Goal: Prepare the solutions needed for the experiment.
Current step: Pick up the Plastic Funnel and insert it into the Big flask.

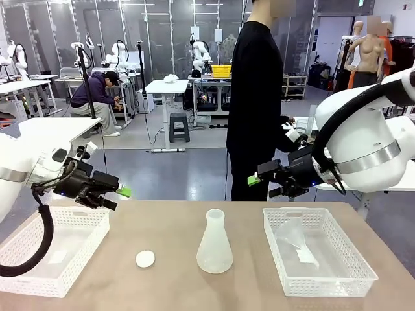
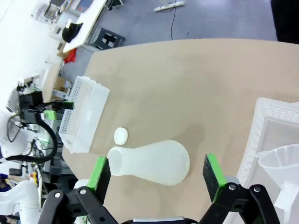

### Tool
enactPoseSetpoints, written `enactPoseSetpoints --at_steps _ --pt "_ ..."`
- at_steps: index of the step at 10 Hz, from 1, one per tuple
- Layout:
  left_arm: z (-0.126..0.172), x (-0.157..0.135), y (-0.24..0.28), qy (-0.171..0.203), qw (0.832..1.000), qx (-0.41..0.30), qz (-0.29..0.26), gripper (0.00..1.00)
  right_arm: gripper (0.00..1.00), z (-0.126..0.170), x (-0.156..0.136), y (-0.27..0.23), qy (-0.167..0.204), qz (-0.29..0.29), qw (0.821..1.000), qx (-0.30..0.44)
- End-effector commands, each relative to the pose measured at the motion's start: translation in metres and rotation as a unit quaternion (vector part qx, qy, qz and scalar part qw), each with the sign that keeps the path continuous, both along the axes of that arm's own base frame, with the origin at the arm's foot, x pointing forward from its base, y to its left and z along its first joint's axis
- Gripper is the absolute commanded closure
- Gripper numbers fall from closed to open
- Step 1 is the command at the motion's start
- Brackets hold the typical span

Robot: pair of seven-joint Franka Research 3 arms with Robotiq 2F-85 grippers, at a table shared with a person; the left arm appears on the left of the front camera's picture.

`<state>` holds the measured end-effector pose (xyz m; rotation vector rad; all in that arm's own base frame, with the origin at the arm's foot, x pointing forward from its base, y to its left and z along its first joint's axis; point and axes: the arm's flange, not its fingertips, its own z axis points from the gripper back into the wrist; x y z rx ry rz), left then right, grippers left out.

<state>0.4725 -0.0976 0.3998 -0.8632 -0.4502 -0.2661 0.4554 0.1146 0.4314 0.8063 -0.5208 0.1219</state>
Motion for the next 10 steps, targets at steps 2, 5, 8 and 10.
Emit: enactPoseSetpoints --at_steps 2,5,8,10 --pt "0.011 -0.007 -0.011 -0.016 0.999 0.041 0.001 0.0 0.0 0.012 -0.008 0.02 -0.012 0.005 0.999 -0.03" --pt "-0.027 0.04 0.004 0.068 0.994 -0.09 0.003 0.0 0.0 -0.011 0.022 0.002 0.025 0.005 0.995 0.096" --pt "-0.042 0.054 0.025 0.102 0.971 -0.216 -0.034 0.0 0.0 -0.028 0.037 -0.012 0.055 -0.004 0.979 0.194" --pt "-0.034 0.041 0.04 0.146 0.943 -0.297 -0.03 0.0 0.0 -0.036 0.037 -0.019 0.08 -0.013 0.956 0.281"
